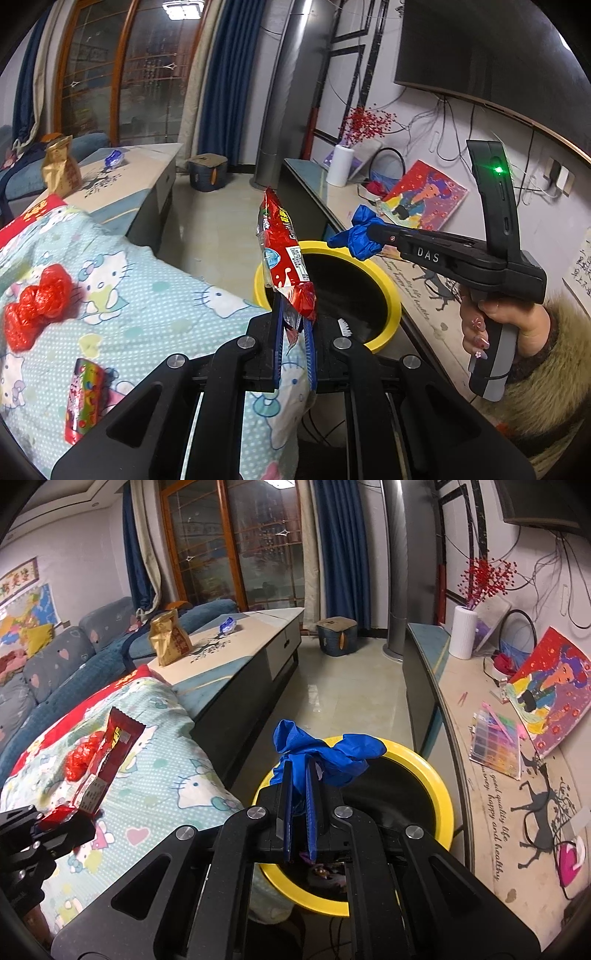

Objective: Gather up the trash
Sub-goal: 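Carry the red wrapper and blue wrapper over the yellow bin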

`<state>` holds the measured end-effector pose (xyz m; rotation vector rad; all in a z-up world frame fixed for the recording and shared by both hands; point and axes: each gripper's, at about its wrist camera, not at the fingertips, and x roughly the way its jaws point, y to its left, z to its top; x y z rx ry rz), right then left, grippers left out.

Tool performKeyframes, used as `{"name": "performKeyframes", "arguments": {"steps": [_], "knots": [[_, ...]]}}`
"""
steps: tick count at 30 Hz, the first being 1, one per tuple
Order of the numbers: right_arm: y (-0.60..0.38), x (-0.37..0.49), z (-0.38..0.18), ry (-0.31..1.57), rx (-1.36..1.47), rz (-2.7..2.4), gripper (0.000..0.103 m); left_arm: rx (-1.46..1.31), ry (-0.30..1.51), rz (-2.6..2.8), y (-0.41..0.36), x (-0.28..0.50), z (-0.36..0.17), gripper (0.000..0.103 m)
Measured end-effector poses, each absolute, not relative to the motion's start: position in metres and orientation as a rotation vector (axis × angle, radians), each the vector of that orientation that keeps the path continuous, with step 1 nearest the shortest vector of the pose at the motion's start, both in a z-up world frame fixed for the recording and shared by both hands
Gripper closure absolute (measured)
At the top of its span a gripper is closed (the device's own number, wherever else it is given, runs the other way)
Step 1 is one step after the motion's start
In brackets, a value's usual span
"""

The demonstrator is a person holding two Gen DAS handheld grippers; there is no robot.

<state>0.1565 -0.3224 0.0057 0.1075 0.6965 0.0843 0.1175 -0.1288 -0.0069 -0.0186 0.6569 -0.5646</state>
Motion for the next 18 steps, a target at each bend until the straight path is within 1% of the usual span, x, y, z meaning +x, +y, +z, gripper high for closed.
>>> {"name": "performKeyframes", "arguments": {"steps": [18], "knots": [[-0.367,0.157,0.002,0.693,0.163,0.017,0.099,0.035,0.677,-0.625,-0.168,0.128,-0.012,0.093]]}}
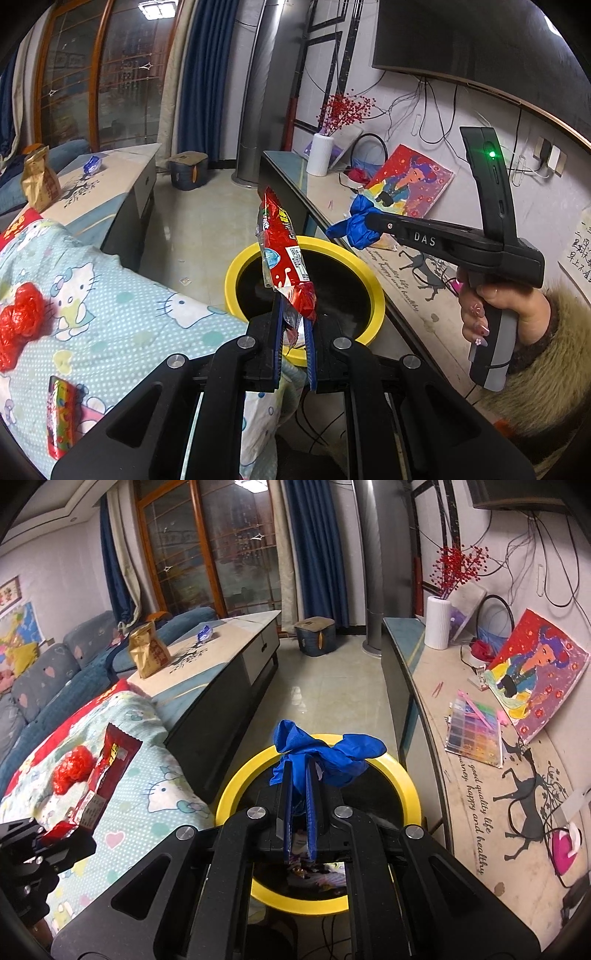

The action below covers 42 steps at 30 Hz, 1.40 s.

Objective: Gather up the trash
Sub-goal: 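Carry the red wrapper and blue wrapper over the yellow bin, then open both tools to drop the red and blue wrappers into the bin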

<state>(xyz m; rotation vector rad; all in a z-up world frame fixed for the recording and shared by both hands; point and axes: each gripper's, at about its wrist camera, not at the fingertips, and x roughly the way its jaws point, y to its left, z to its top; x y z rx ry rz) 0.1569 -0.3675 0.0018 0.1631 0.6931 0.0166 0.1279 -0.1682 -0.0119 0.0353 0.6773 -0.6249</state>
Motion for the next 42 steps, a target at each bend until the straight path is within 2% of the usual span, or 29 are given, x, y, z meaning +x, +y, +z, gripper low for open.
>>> {"name": "performKeyframes", "arguments": {"steps": [19,34,37,38,39,41,42], "knots": [[-0.382,0.167,-0.013,0.724,0.199,0.02,0.099,0.076,0.677,-0.638,-0.204,0.167,-0.014,0.093],[-0.384,0.176,-0.031,0.784,0.206,0.054,0.098,0.123,0.78,-0.65,-0.232,0.204,-0.045,0.093],[-0.385,0.177,-0.034,0.793,0.208,0.057,0.093,0.127,0.803,-0.657,-0.239,0.21,-0.052,0.093],[-0.386,0.177,-0.035,0.794,0.211,0.052,0.086,0.129,0.812,-0.661,-0.241,0.212,-0.055,0.092],[-0.386,0.177,-0.035,0.794,0.212,0.046,0.083,0.132,0.818,-0.661,-0.244,0.214,-0.057,0.091],[-0.389,0.177,-0.035,0.792,0.212,0.032,0.074,0.137,0.823,-0.651,-0.247,0.217,-0.06,0.074],[-0.391,0.177,-0.035,0.789,0.216,0.021,0.072,0.133,0.826,-0.647,-0.248,0.218,-0.061,0.053]]}}
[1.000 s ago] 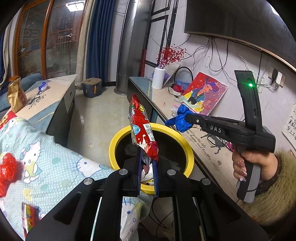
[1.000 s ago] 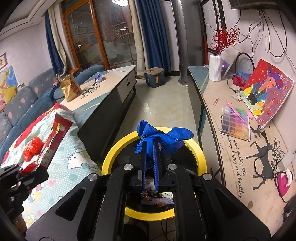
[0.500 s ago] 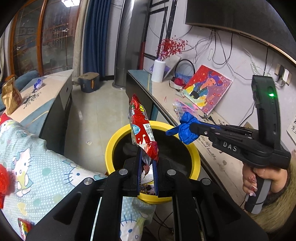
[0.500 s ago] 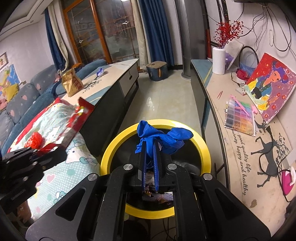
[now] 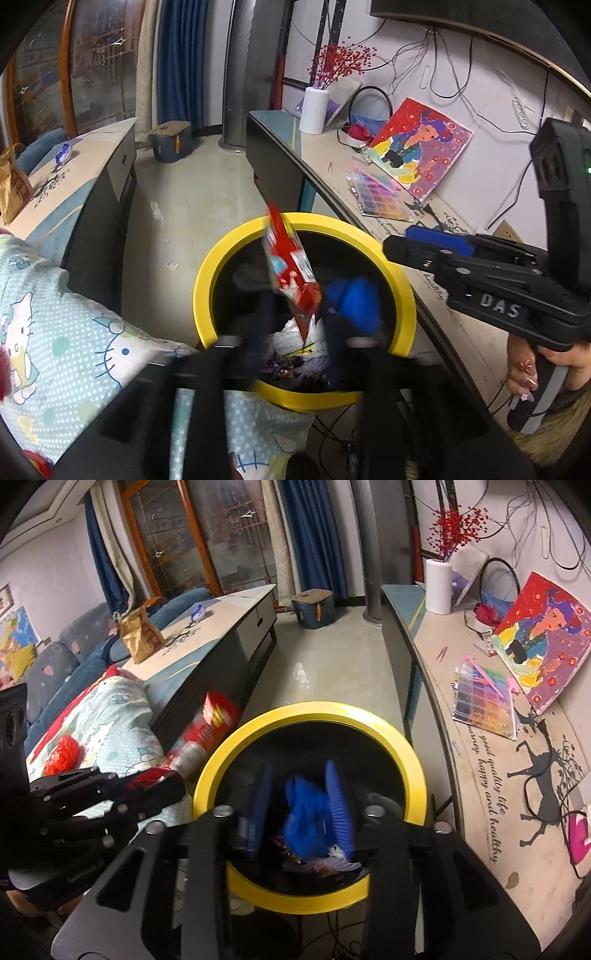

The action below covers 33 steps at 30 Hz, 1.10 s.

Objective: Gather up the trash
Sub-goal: 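Open both tools to drop the red and blue wrappers into the bin, then move both open tools back over the red bag and candy tube on the bed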

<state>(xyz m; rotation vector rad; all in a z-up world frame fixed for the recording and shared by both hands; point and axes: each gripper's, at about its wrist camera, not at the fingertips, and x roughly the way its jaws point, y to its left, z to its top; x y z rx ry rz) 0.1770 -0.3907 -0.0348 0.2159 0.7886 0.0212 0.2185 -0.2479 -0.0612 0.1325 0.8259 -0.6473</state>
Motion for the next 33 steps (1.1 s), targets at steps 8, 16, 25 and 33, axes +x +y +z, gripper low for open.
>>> {"name": "performKeyframes", "arguments": {"steps": [8,16,25,33], "knots": [[-0.399,0.174,-0.033,0.761,0.214,-0.048,0.048,0.1,0.797,-0.592,-0.233,0.211,-0.053,0.007],[-0.391,0.168,-0.022,0.706,0.191,-0.072,0.033,0.054,0.724,-0.492,-0.199,0.196,-0.028,0.007],[-0.367,0.162,-0.009,0.671,0.154,-0.034,0.024,0.032,0.662,-0.398,-0.162,0.182,-0.012,0.007],[-0.341,0.154,0.0,0.648,0.131,0.017,0.023,-0.008,0.638,-0.333,-0.127,0.174,-0.005,0.007]]}}
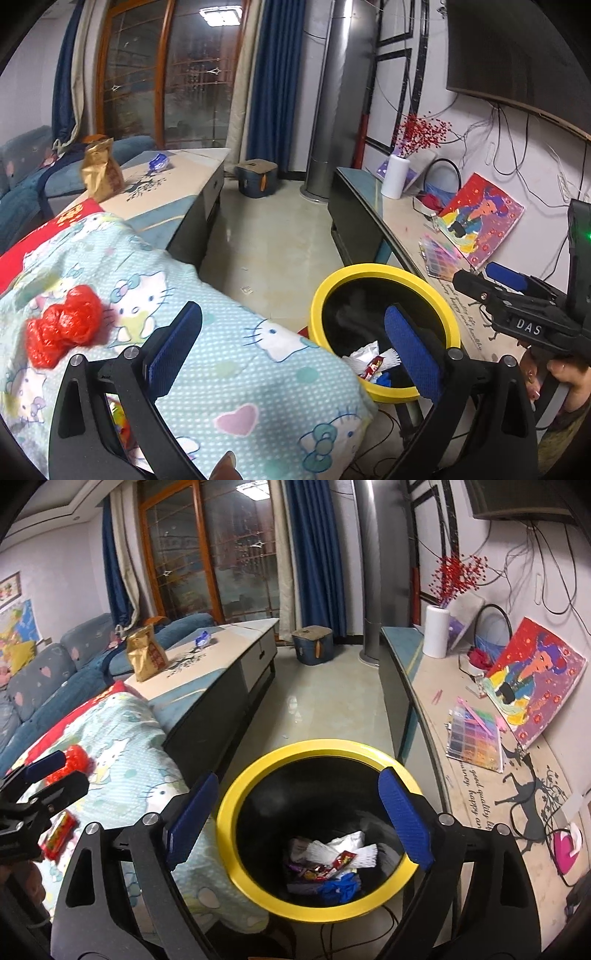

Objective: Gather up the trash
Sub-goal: 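Move both open tools back over the red bag and candy tube on the bed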

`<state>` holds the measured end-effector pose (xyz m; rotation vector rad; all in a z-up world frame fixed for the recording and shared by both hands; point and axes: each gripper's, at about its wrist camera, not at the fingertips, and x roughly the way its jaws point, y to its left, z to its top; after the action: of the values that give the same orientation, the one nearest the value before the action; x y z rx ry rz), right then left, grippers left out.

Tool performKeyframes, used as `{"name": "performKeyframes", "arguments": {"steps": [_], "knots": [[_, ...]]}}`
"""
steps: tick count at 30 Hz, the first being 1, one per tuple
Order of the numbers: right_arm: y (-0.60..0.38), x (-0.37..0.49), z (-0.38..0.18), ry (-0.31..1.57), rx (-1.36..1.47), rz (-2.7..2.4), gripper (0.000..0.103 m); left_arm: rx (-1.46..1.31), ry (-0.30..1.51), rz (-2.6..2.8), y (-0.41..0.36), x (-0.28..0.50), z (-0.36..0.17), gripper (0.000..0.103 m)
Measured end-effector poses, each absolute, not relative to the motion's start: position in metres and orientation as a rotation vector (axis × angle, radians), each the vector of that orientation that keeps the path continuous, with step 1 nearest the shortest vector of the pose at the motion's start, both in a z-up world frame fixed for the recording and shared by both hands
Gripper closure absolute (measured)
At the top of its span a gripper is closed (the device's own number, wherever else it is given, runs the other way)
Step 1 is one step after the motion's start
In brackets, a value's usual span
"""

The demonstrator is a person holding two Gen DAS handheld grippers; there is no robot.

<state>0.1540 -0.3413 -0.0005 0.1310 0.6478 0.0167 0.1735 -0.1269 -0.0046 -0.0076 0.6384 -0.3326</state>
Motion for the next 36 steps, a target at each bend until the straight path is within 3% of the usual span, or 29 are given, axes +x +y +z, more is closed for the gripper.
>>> {"name": "performKeyframes", "arguments": {"steps": [7,36], "knots": [[-0.32,0.149,0.001,0.651,0.12,0.059,0.018,-0.034,0.626,-0.275,-0.099,0.167,-0.003,0.007],[-0.208,0.137,0.003,0.675,0.054,0.268,0.014,-0.17,0.606,-0.048,0.021,0.154,-0.005,0.007]]}}
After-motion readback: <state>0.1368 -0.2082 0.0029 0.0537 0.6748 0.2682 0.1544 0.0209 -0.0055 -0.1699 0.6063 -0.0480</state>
